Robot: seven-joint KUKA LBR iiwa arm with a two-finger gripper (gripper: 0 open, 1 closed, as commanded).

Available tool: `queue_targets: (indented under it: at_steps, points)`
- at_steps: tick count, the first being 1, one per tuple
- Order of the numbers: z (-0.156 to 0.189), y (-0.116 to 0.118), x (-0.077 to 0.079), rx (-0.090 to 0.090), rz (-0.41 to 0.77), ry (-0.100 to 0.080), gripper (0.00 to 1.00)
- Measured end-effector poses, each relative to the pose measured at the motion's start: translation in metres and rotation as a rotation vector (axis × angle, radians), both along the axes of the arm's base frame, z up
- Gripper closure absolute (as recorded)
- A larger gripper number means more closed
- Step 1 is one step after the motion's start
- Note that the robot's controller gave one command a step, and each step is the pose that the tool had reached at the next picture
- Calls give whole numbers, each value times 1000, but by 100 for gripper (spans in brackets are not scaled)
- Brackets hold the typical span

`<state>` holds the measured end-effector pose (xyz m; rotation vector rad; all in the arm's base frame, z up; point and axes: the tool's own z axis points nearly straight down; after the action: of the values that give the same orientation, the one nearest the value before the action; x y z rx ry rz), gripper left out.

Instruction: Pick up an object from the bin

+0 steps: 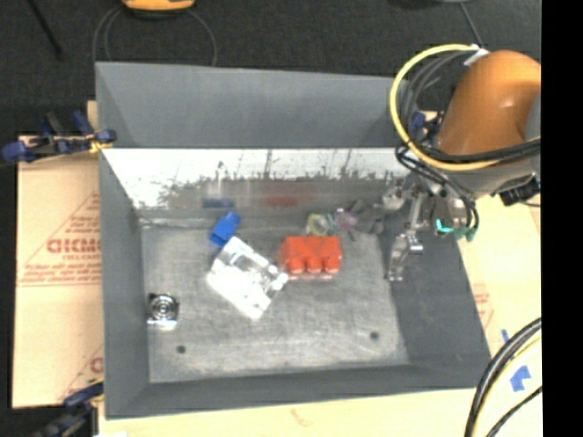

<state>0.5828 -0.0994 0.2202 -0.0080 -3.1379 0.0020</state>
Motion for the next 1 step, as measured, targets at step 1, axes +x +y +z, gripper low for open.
queue_targets:
  at_steps: [1]
  points:
    - [-130,44,39,-3,194,-15,0]
